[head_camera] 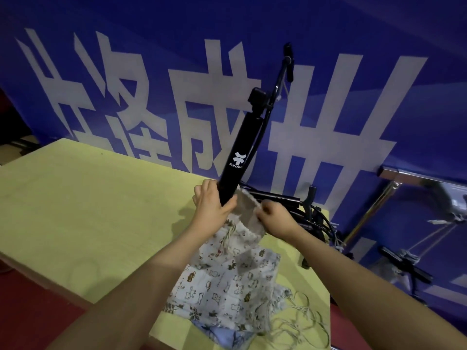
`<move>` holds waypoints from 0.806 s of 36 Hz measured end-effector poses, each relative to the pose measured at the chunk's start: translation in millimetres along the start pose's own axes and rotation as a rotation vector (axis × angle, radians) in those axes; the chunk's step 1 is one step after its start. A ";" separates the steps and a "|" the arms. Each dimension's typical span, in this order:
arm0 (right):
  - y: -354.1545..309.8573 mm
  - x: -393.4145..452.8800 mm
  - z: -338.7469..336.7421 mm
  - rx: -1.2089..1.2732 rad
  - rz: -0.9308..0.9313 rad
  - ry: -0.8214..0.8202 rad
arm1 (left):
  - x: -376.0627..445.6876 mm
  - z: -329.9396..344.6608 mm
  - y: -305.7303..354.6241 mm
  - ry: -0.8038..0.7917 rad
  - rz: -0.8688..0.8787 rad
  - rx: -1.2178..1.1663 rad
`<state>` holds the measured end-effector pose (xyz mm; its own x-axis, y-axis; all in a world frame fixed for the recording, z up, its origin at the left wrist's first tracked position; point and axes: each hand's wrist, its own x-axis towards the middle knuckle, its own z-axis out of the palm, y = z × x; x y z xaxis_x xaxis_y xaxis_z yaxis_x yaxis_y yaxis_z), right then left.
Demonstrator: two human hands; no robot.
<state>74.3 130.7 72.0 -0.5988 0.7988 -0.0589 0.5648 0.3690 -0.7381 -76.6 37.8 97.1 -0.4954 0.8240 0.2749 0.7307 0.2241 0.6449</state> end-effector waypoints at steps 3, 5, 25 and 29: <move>-13.6 3.0 -7.8 0.254 0.015 0.082 | -0.9 -0.9 -4.3 -0.007 -0.020 -0.025; -27.8 1.5 -12.5 0.371 -0.021 0.112 | -2.5 -0.4 -6.2 -0.004 -0.029 -0.032; -72.5 -0.5 -22.0 0.619 -0.136 0.188 | -3.2 2.7 -6.8 -0.165 0.003 0.130; -61.8 -3.7 -18.8 0.632 -0.102 0.200 | -5.0 0.2 -16.2 -0.209 -0.013 0.072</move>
<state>52.3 113.9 130.5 -0.4805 0.8697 0.1129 0.0331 0.1466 -0.9886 -85.9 30.1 85.1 -0.4025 0.9090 0.1086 0.7601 0.2658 0.5929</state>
